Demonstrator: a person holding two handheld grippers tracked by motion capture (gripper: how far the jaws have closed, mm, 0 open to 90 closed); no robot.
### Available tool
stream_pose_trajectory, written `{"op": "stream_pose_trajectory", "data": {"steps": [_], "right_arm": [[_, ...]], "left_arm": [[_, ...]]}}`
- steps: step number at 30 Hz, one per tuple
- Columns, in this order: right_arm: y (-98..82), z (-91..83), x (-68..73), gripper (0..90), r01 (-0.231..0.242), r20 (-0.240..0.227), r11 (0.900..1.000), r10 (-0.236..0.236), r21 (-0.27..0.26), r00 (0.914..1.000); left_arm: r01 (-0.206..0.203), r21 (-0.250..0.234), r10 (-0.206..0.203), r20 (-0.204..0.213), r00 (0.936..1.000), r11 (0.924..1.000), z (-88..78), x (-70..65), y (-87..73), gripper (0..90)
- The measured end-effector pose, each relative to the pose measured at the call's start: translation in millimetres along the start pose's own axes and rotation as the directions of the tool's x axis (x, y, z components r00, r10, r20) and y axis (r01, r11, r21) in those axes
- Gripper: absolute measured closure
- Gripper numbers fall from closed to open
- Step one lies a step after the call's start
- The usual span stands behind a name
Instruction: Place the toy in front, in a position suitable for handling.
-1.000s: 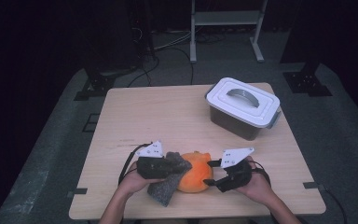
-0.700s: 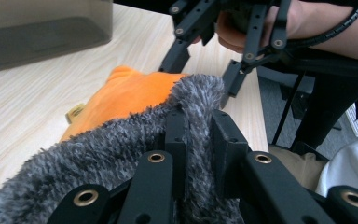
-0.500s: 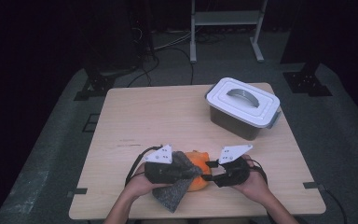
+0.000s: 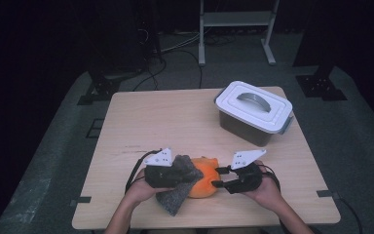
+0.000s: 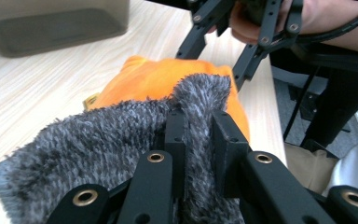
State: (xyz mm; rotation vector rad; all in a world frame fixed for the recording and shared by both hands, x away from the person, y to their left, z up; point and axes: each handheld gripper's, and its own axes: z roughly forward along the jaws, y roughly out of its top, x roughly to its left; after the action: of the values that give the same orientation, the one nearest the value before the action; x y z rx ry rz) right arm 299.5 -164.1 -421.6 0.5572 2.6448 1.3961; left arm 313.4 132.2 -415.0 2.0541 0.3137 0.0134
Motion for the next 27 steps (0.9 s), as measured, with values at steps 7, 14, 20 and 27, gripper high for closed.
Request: {"op": "stream_pose_trajectory", "data": {"steps": [7, 14, 20, 27], "right_arm": [[-0.8, -1.1, -2.0, 52.2, -0.009, 0.003, 1.000, 0.009, -0.014, 1.0000], [3.0, -0.1, -2.5, 54.8, -0.021, 0.024, 0.999, 0.022, -0.028, 0.9995], [12.2, 5.2, 3.5, 55.3, 0.003, 0.059, 0.999, -0.001, -0.042, 0.9982], [16.7, 14.0, 17.2, 55.0, 0.075, 0.064, 0.997, -0.074, -0.007, 0.9952]], "left_arm": [[0.042, -0.014, -0.042, -0.012, 0.9991, 0.9990, -7.4, 8.9, -7.6, 78.0], [0.010, -0.013, -0.010, -0.017, 0.9998, 0.9999, -5.7, 2.6, 1.0, 78.0], [-0.031, -0.027, 0.032, 0.000, 0.9995, 0.9991, -3.0, -8.2, 13.2, 78.0], [-0.066, -0.013, 0.066, 0.018, 0.9976, 0.9977, 1.7, -15.9, 20.3, 77.9]]}}
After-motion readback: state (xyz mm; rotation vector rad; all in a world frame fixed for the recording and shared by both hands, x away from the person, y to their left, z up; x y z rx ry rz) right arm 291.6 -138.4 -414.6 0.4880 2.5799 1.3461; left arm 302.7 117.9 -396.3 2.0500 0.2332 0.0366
